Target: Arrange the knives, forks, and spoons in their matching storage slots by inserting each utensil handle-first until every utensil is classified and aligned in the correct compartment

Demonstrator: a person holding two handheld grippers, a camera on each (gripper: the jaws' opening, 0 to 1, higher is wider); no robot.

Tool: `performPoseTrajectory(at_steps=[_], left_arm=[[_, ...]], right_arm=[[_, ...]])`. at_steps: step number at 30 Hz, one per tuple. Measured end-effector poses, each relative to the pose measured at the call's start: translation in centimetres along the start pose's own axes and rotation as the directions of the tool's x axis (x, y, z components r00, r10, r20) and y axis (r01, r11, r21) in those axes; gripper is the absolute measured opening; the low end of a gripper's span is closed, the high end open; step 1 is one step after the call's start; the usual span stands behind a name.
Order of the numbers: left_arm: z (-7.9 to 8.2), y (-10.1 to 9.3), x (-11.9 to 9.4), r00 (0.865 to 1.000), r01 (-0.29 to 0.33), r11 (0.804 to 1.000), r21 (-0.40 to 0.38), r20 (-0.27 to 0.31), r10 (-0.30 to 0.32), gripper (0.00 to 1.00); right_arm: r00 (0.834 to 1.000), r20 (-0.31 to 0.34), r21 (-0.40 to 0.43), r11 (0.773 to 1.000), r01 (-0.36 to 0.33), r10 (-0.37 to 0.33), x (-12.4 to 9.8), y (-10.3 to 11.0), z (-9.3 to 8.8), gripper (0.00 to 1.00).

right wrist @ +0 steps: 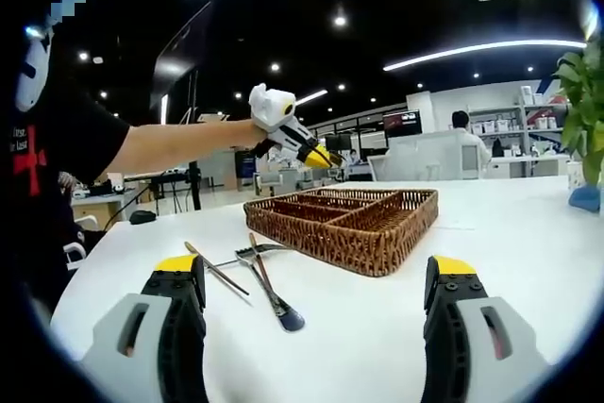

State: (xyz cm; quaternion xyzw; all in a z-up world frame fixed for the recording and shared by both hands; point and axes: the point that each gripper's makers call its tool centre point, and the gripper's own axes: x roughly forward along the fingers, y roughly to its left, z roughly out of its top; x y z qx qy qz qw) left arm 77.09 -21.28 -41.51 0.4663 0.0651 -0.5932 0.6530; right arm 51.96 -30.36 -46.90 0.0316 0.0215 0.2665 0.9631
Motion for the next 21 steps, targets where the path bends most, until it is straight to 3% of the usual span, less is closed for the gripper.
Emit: performPoseTrajectory(at_steps=[12,21], left_arm=[[-0.7,4.3,2.1,1.000,-0.009,1.000,-0.022,-0.023,0.008,0.00],[-1.0,5.7,3.3,0.999,-0.009,1.000,-0.020,-0.031,0.009,0.00]], right_arm=[[0.999,0.030,0.011,0.999,0.032,-0.032,-0.2,-0.8,0.5,1.00],[0.999,0.027,0.021,0.999,0.045,-0.045,-0.2,-1.1,0.4,1.00]])
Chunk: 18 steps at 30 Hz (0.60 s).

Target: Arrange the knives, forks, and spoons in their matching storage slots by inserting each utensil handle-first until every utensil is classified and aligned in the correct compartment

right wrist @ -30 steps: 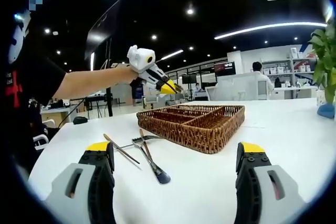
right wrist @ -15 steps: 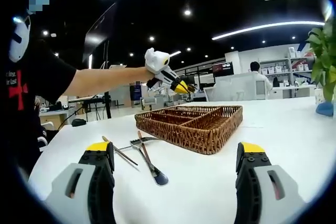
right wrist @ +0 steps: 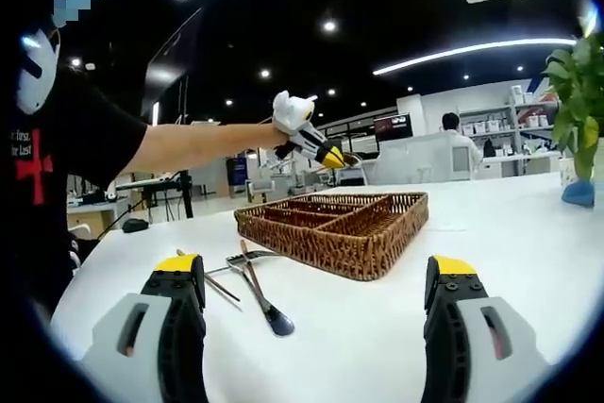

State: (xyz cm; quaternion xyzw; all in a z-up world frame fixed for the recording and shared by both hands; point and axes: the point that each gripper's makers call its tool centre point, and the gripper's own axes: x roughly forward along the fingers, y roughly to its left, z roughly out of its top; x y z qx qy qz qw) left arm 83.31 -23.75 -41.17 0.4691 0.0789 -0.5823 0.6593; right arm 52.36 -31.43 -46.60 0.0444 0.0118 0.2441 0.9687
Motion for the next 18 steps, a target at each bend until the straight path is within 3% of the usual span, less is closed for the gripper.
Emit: performPoseTrajectory(at_steps=[9,18], left_arm=[[-1.0,0.5,0.9,1.000,0.017,1.000,-0.012,-0.025,-0.017,0.00],[-1.7,-0.4,2.2,0.998,0.049,0.999,-0.020,-0.038,-0.050,0.00]], right_arm=[[1.000,0.002,0.006,1.000,0.015,-0.015,-0.1,-0.4,0.0,1.00],[1.000,0.009,0.019,1.000,0.009,-0.009,-0.1,-0.6,0.2,1.00]])
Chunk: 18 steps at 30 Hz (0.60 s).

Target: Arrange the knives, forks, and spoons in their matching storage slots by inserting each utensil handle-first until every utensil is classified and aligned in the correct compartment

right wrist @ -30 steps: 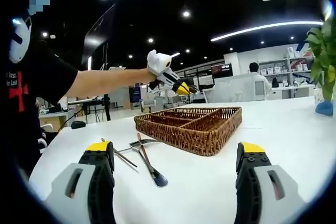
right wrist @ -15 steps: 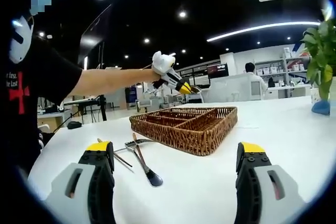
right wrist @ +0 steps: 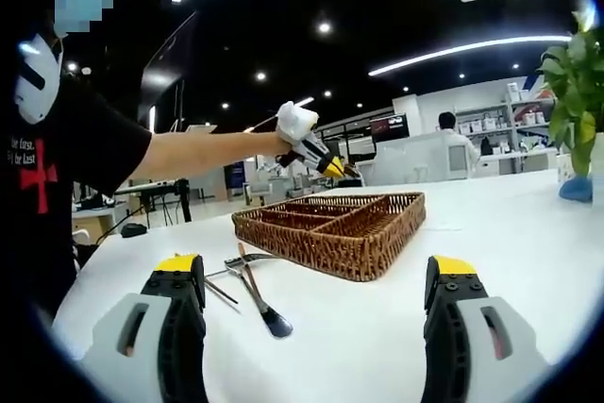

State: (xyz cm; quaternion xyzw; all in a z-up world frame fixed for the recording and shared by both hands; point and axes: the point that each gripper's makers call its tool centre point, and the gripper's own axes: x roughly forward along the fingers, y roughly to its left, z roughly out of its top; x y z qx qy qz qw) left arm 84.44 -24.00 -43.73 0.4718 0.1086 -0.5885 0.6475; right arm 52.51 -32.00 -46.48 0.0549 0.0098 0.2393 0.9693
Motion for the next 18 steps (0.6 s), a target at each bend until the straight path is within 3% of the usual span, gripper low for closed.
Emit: performPoseTrajectory(at_steps=[7,18], left_arm=[[-1.3,-0.5,1.2,0.999,0.025,0.997,-0.074,-0.019,-0.027,0.00],[-2.2,-1.8,3.0,0.998,0.064,0.992,-0.109,-0.014,-0.066,0.00]], right_arm=[[1.000,-0.001,-0.002,1.000,0.000,0.000,0.0,0.0,0.0,1.00],[1.000,0.001,-0.002,1.000,0.000,0.000,0.0,0.0,0.1,1.00]])
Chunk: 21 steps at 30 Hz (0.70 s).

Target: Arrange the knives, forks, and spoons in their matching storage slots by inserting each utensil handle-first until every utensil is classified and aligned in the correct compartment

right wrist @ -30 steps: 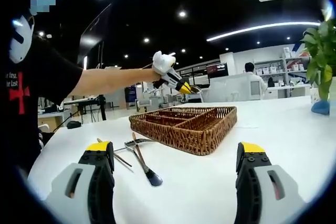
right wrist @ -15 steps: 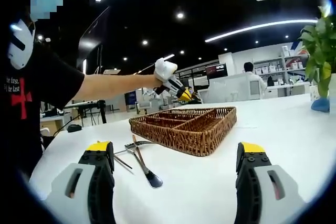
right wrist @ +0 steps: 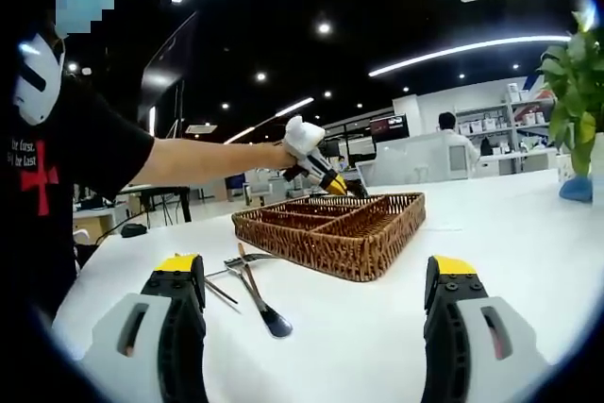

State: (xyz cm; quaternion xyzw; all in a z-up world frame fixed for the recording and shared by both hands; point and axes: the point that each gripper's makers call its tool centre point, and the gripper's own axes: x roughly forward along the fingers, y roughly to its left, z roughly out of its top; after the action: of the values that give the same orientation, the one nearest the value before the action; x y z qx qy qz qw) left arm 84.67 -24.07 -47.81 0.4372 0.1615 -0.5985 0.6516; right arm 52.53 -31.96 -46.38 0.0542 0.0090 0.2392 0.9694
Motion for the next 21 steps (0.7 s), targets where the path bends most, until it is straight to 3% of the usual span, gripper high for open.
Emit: performPoseTrajectory(at_steps=[10,21], left_arm=[[-2.4,-0.9,1.8,0.997,0.058,0.995,-0.084,-0.051,-0.062,0.00],[-2.2,-1.5,2.6,0.994,0.098,0.986,-0.132,-0.036,-0.103,0.00]], right_arm=[[1.000,0.004,0.004,1.000,-0.001,0.001,0.0,0.0,0.0,1.00],[1.000,0.003,0.002,1.000,0.003,-0.003,0.1,0.0,0.0,1.00]])
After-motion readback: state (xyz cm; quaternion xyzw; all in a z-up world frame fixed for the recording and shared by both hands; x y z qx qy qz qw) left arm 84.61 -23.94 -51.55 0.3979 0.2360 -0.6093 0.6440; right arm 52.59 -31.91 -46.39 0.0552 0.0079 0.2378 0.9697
